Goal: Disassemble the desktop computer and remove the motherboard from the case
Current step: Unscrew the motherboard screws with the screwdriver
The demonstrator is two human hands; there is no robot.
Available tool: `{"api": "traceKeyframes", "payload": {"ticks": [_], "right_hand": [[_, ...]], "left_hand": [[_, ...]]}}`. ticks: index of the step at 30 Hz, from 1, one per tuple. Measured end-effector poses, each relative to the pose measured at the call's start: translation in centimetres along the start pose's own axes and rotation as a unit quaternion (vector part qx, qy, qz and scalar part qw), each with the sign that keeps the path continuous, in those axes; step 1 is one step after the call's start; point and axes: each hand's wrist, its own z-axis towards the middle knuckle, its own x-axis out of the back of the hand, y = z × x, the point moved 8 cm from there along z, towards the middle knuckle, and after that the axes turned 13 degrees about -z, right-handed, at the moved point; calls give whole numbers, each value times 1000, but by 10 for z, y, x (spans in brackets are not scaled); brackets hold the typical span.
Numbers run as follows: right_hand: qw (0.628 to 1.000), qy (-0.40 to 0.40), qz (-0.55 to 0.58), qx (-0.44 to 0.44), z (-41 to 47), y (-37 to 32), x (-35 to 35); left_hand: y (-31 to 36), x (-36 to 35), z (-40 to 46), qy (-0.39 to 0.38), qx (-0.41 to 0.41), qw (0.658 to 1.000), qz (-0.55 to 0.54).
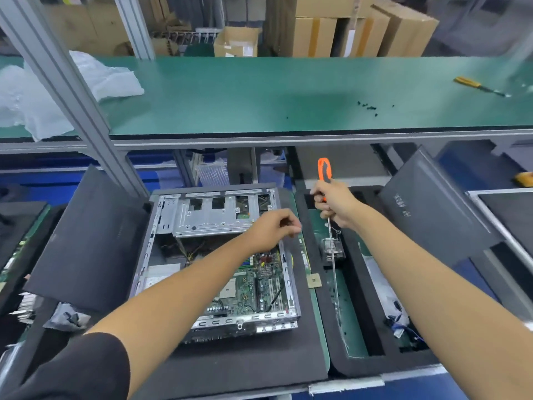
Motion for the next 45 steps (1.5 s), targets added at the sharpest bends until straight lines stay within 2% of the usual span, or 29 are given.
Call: {"api": "traceKeyframes", "payload": {"ticks": [5, 11, 15, 22, 30, 34, 38, 45], "right_hand": [[997, -39, -59, -44, 0, 62, 3], [994, -32, -92, -44, 4, 102, 15], [987, -46, -147, -41, 9, 118, 20], [981, -107, -132, -89, 13, 148, 21], [966, -161, -158, -124, 16, 180, 19], [964, -116, -188, -150, 17, 200, 36], [943, -32, -297, -147, 19, 220, 56], [930, -11, -326, -171, 9, 251, 52]], "left_hand": [[1, -28, 24, 56, 9, 998, -26], [-12, -58, 35, 71, 27, 996, 43], [-16, -75, 38, 41, 31, 995, 89], [-22, -96, 43, -20, 21, 977, 211], [-45, -117, 50, -80, 55, 968, 229], [-54, -128, 50, -123, 60, 956, 258], [-58, -128, 49, -123, 36, 946, 299], [-54, -126, 52, -104, 19, 943, 317]]}}
